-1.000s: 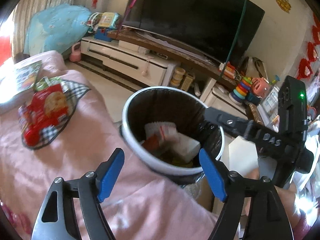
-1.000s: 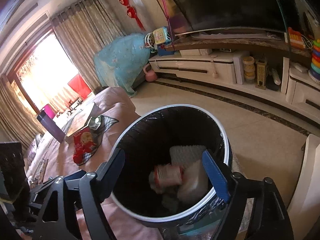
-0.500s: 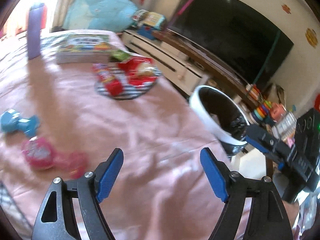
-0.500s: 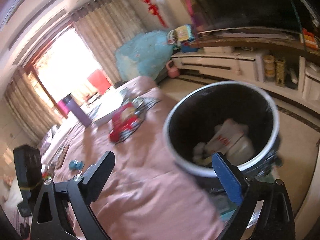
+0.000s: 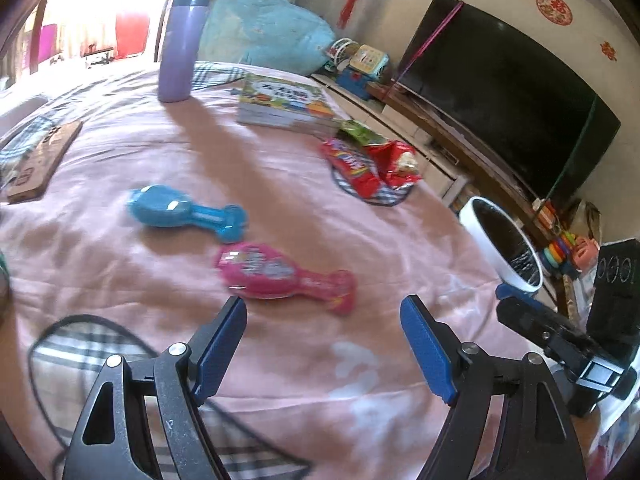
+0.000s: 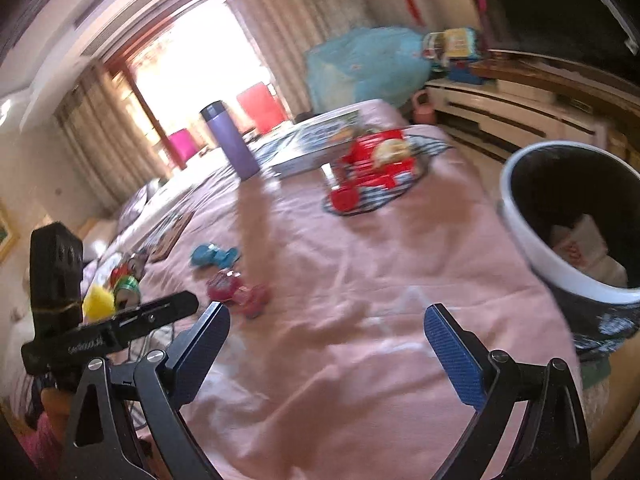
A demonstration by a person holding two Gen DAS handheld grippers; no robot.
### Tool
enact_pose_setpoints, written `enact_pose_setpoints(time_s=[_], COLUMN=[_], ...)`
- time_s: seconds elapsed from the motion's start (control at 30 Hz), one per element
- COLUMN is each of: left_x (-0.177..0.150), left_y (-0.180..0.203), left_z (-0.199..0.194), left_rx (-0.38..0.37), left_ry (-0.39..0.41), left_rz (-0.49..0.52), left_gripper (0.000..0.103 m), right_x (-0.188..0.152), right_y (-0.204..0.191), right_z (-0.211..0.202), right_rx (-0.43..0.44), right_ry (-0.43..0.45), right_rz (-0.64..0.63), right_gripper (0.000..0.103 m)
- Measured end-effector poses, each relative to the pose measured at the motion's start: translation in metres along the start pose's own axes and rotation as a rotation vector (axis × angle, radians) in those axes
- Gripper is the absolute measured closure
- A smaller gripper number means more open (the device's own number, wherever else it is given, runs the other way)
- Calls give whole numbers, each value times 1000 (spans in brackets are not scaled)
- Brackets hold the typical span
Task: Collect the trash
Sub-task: 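Move both open tools back to the pink candy and blue toy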
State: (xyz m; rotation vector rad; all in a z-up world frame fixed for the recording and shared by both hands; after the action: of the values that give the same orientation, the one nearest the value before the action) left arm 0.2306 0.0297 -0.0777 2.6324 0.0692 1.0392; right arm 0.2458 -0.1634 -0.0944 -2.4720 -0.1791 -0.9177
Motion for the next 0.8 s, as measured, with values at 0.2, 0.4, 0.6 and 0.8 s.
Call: enact_pose_setpoints(time_s=[0.2, 0.4, 0.6, 0.8], left_x=[10, 23, 43, 60], left_y=[-29, -61, -89, -103], left_z=[-9, -14, 1, 35], left_rx=[39, 96, 141, 148], left_ry=[-6, 12, -4, -35], left_rz=[11, -24, -98, -155], left_gripper=[24, 24, 23, 22], right_x=[-8, -16, -18, -18], right_y=[-32, -56, -80, -103], right_z=[16, 36, 60, 87], right_rx=[34, 66, 76, 96], right_ry=[-54, -114, -168, -220], right_rz=[-109, -205, -306, -410], right_gripper=[4, 4, 6, 11])
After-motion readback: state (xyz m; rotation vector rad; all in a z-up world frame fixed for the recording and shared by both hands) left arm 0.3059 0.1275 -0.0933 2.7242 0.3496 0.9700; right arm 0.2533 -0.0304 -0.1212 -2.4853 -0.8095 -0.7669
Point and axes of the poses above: each gripper's, at about its wrist camera, not at the fingertips, and z roughly the way its jaws point, y to its right, x to its top, the point moved 6 cm from there along z, roughly the way its jaws point, and after that the axes turned 4 degrees about z, right-handed, at the moved point
